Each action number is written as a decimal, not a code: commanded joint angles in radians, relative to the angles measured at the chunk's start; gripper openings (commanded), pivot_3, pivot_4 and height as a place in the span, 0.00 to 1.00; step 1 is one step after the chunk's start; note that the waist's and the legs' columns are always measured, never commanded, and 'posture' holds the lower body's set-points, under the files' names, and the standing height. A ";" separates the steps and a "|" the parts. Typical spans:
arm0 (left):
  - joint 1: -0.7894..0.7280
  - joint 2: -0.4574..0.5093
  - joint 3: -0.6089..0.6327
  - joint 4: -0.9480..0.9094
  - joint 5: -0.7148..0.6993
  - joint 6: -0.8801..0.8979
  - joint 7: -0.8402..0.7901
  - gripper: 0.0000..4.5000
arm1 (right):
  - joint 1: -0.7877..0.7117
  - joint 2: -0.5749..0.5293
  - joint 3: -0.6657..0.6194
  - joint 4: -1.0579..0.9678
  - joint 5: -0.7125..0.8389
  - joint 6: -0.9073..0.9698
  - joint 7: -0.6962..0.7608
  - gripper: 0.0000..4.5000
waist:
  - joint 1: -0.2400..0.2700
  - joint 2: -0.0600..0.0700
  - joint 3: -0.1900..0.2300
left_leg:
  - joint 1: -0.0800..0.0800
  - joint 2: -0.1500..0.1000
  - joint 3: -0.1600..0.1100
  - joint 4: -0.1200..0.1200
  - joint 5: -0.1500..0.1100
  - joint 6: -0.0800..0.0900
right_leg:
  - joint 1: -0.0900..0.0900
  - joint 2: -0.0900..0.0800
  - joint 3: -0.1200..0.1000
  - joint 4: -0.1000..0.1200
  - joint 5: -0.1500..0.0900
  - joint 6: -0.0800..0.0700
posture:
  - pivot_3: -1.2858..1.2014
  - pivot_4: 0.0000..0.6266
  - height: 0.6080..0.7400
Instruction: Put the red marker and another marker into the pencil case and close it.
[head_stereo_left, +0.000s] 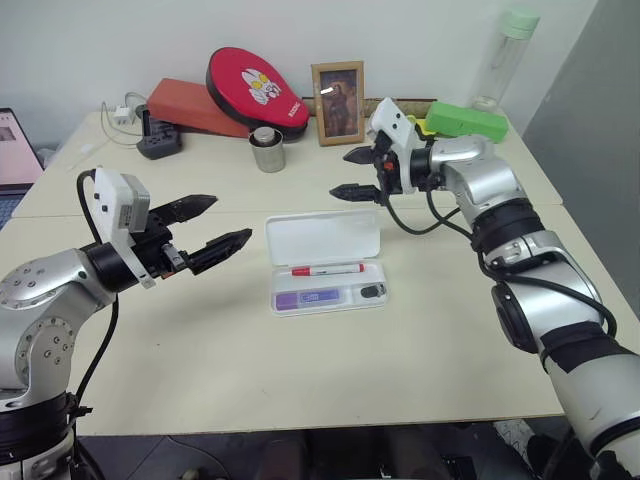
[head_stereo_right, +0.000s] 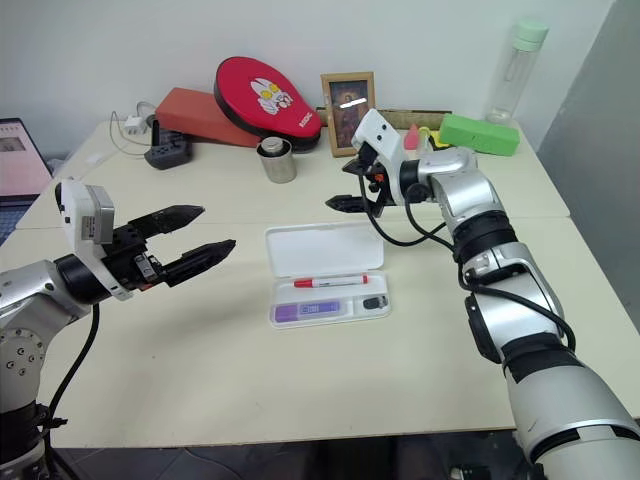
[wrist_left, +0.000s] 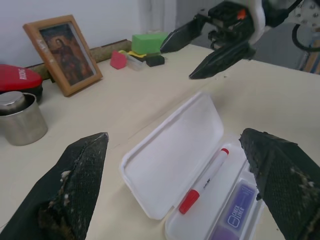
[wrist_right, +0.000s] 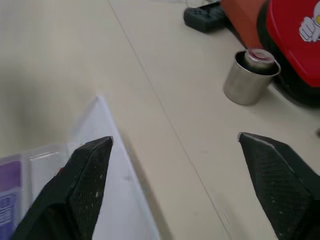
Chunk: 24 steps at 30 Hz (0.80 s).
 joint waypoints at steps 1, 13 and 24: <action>0.037 -0.003 0.068 -0.072 -0.051 0.005 0.039 1.00 | -0.062 0.022 -0.002 0.108 -0.063 -0.073 -0.048 0.70 | 0.002 0.000 0.000 | 0.000 0.000 0.000 0.000 0.000 0.000 | 0.000 0.000 0.000 0.000 0.000 0.000 | 0.52 0.24 1.00; 0.082 0.005 0.086 -0.108 -0.107 0.000 0.099 1.00 | -0.077 0.050 -0.003 0.193 -0.182 -0.133 -0.108 0.06 | 0.001 0.000 0.000 | 0.000 0.000 0.000 0.000 0.000 0.000 | 0.000 0.000 0.000 0.001 0.000 0.000 | 0.52 0.24 1.00; 0.082 0.017 0.079 -0.103 -0.120 -0.009 0.111 1.00 | -0.042 0.045 0.027 0.168 -0.234 -0.185 0.064 0.02 | 0.001 0.000 0.000 | 0.000 0.000 0.000 0.000 0.000 0.000 | 0.000 0.000 0.000 0.001 0.000 0.000 | 0.52 0.24 1.00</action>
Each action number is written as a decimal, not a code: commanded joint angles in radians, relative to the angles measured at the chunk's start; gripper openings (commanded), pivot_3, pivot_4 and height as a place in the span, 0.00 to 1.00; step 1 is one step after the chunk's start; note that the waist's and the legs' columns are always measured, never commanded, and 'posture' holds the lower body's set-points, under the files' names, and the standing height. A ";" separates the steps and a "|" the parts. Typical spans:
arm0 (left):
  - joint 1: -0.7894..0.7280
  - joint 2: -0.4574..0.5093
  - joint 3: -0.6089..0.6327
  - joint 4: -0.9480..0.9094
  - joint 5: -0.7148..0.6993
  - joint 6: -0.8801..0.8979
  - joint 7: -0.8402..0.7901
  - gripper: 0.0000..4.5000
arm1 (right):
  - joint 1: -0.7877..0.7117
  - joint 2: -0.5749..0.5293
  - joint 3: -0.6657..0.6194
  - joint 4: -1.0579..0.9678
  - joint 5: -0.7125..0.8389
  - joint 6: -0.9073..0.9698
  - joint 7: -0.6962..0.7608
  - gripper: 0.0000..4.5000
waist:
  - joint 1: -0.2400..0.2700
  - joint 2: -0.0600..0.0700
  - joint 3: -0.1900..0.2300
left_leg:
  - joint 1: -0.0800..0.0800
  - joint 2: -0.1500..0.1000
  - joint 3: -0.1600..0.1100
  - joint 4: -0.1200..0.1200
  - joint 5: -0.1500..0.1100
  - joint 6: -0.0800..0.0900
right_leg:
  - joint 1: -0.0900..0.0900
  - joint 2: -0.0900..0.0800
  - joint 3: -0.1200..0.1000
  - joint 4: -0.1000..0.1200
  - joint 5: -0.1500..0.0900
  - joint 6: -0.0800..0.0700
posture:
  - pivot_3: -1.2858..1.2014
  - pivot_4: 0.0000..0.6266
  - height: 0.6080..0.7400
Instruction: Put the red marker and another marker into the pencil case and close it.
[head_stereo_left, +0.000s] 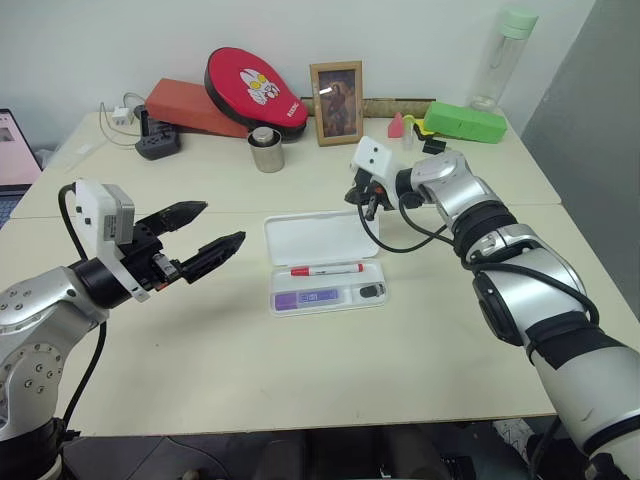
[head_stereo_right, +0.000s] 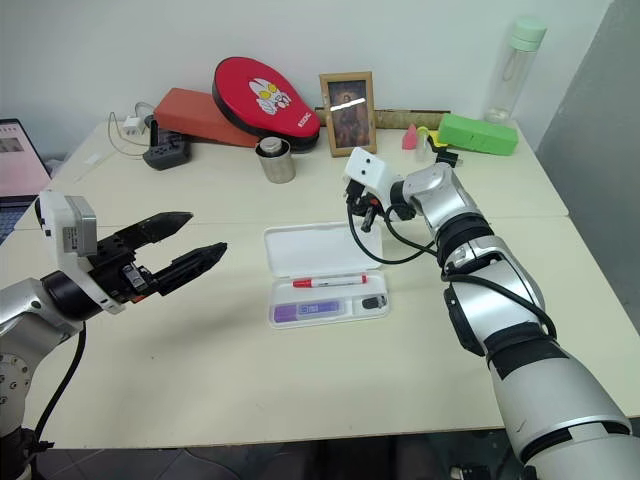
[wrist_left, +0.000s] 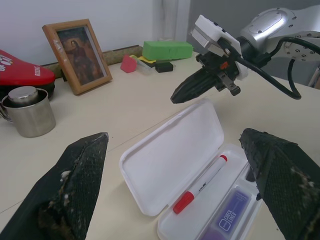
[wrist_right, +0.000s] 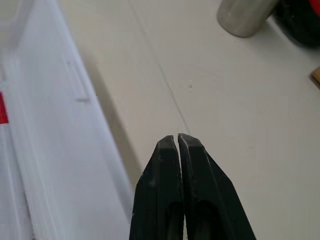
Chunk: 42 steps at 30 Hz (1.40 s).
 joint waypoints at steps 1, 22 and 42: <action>-0.007 0.018 0.030 -0.025 -0.016 -0.015 0.005 1.00 | -0.002 -0.014 0.005 -0.048 -0.004 -0.045 0.120 0.02 | 0.000 0.000 0.000 | 0.000 0.000 0.000 0.000 0.000 0.000 | 0.000 0.000 0.000 0.000 0.000 0.000 | 0.52 0.24 1.00; 0.016 0.098 -0.082 -0.056 -0.041 0.019 -0.143 1.00 | 0.327 -0.086 0.076 -0.719 0.077 0.084 0.479 0.02 | 0.003 0.000 0.000 | 0.000 0.000 -0.001 0.000 0.000 0.000 | 0.001 -0.001 0.000 0.000 0.000 0.000 | 0.52 0.24 1.00; -0.058 0.164 -0.187 0.044 0.030 0.009 -0.253 1.00 | 0.577 -0.143 0.089 -0.972 0.135 0.255 0.336 0.02 | 0.003 0.000 0.000 | 0.005 0.000 -0.001 0.000 -0.002 0.003 | 0.005 0.000 -0.001 0.000 0.000 0.000 | 0.52 0.24 1.00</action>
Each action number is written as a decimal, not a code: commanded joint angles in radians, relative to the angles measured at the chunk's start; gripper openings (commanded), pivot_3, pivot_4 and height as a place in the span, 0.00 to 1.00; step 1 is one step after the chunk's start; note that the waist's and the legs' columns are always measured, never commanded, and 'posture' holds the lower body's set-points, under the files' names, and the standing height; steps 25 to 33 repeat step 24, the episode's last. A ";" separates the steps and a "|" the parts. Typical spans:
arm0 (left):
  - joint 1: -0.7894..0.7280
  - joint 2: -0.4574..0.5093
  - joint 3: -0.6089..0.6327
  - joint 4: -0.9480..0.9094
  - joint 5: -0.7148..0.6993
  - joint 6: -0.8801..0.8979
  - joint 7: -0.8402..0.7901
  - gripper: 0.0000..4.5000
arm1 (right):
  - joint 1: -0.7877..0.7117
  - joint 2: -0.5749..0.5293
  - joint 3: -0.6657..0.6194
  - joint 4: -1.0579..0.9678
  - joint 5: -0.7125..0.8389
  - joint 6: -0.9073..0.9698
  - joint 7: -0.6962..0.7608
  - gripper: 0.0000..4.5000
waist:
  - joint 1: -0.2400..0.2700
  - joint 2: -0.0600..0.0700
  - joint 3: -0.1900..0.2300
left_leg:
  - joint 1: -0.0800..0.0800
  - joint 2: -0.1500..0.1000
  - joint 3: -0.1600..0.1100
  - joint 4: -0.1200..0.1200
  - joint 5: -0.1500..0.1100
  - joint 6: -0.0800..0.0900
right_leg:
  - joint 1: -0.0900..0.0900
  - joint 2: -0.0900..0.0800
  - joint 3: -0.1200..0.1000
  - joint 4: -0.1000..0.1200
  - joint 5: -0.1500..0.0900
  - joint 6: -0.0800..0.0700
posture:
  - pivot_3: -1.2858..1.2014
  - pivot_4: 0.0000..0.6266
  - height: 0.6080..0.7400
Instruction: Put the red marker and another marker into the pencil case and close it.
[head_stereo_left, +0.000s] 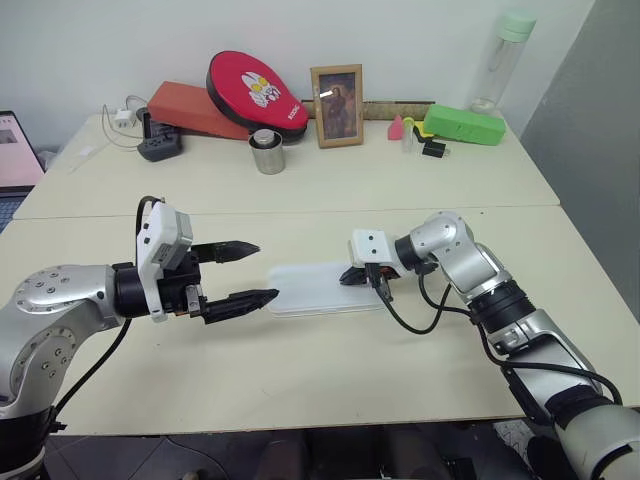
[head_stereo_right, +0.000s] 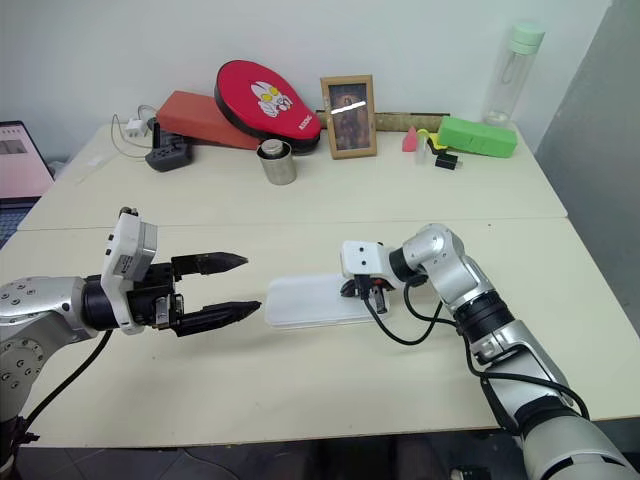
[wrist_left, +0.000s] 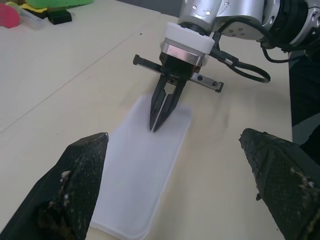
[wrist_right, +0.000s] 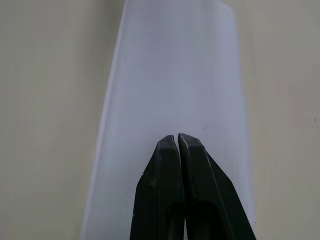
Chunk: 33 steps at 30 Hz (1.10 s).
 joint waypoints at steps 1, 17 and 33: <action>-0.030 -0.014 0.014 0.019 0.022 -0.009 0.055 1.00 | 0.029 -0.005 -0.089 -0.092 0.125 0.088 0.003 0.02 | 0.000 0.000 0.000 | 0.000 0.000 0.000 0.000 0.000 0.000 | -0.001 0.000 0.000 0.000 0.000 0.000 | 0.52 0.24 1.00; -0.029 -0.060 0.093 0.389 0.248 -0.177 0.215 1.00 | 0.201 -0.265 -0.469 -0.285 0.352 0.399 -0.289 0.74 | 0.002 0.001 0.001 | -0.004 0.000 0.001 -0.001 0.000 0.000 | -0.004 -0.001 0.000 0.000 0.000 0.000 | 0.52 0.24 1.00; -0.036 -0.057 0.077 0.428 0.272 -0.196 0.192 1.00 | 0.282 -0.299 -0.509 -0.355 0.401 0.453 -0.352 0.99 | 0.001 0.001 0.001 | -0.005 0.000 0.000 0.000 0.000 0.000 | -0.004 -0.002 0.000 0.000 0.000 0.000 | 0.52 0.24 1.00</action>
